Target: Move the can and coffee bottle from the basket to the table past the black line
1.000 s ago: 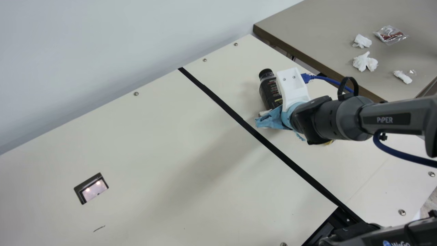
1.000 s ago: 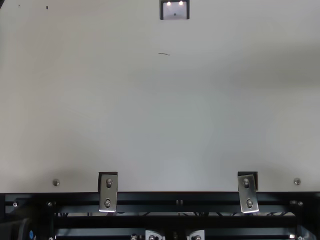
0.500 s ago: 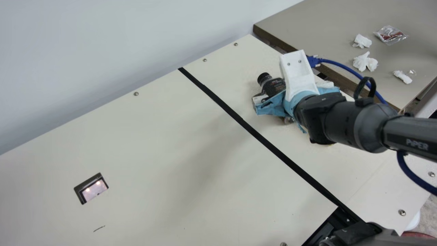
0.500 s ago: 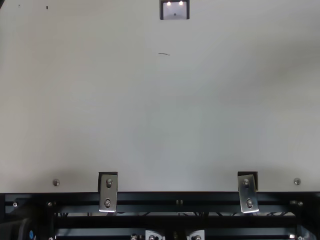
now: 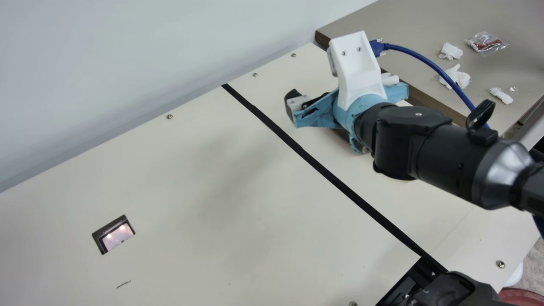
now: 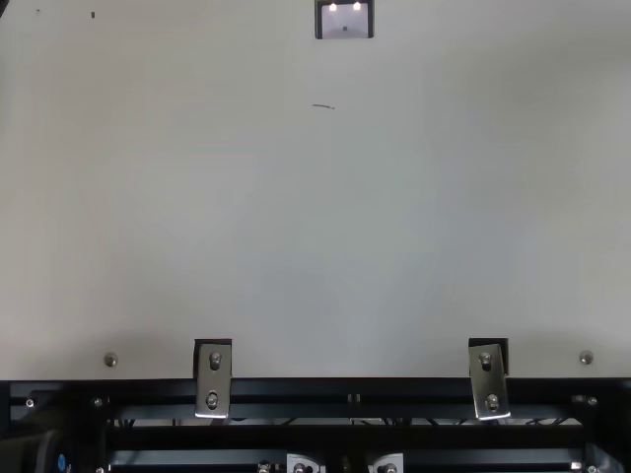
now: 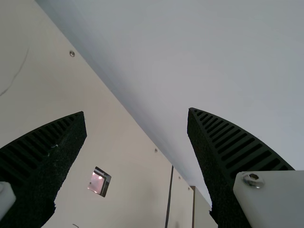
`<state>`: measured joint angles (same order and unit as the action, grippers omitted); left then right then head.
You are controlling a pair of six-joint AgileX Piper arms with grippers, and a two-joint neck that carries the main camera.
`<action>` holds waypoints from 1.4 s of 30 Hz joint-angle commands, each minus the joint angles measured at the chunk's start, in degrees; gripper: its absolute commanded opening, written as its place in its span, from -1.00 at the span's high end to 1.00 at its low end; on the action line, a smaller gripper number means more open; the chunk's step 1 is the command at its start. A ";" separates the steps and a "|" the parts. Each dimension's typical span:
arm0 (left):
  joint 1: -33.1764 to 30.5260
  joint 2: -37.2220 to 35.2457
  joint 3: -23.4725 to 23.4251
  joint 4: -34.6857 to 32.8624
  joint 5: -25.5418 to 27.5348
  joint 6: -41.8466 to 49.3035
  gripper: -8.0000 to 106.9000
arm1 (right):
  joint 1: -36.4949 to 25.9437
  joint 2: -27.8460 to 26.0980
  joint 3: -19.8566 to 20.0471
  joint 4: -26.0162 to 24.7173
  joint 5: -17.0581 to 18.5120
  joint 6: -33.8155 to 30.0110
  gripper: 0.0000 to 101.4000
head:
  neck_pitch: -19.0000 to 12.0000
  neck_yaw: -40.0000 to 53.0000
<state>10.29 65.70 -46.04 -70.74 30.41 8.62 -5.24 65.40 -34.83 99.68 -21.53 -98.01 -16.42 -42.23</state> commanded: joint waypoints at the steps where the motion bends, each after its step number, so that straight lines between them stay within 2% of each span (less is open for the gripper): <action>1: 0.00 0.00 0.00 0.00 0.00 0.00 -0.71 | 3.62 -0.49 0.28 0.30 0.23 2.88 -1.00 | -0.89 -0.63; 7: 0.00 0.00 0.00 0.00 0.00 0.00 -0.71 | 9.84 -2.94 0.62 0.30 -0.73 5.98 -1.00 | -1.38 2.88; 15: 0.00 0.00 0.00 0.00 0.00 0.00 -0.71 | 16.65 -5.82 1.89 0.30 -1.77 8.77 -1.00 | -3.61 16.47; 18: 0.00 0.00 0.00 0.00 0.00 0.00 -0.71 | 19.25 -6.95 2.41 0.30 -2.53 9.05 -1.00 | -3.61 16.47; 19: 0.00 0.00 0.00 0.00 0.00 0.00 -0.71 | 17.79 -6.59 2.24 0.39 -2.44 9.09 -1.00 | -3.61 16.47; 22: 0.00 0.00 0.00 0.00 0.00 0.00 -0.71 | 19.31 -7.05 2.36 0.30 -2.67 9.09 -1.00 | -3.61 16.47; 39: -0.06 -0.05 -0.14 0.34 0.01 -0.41 -0.71 | 19.32 -7.05 2.36 0.38 -2.73 9.09 -1.00 | -3.61 16.47; 40: -0.08 -0.16 -0.03 0.47 -0.10 -0.39 -0.71 | 19.99 -6.35 2.91 -2.48 -3.14 12.51 -1.00 | -3.61 16.47; 42: -0.30 -0.73 0.35 1.34 -0.91 -0.36 -0.71 | 20.04 -6.07 2.72 -2.28 -3.19 13.00 -1.00 | -3.61 16.47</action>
<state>10.15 65.30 -45.97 -69.84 30.18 8.19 14.70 59.01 -32.01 99.29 -24.69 -88.48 -18.48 -26.10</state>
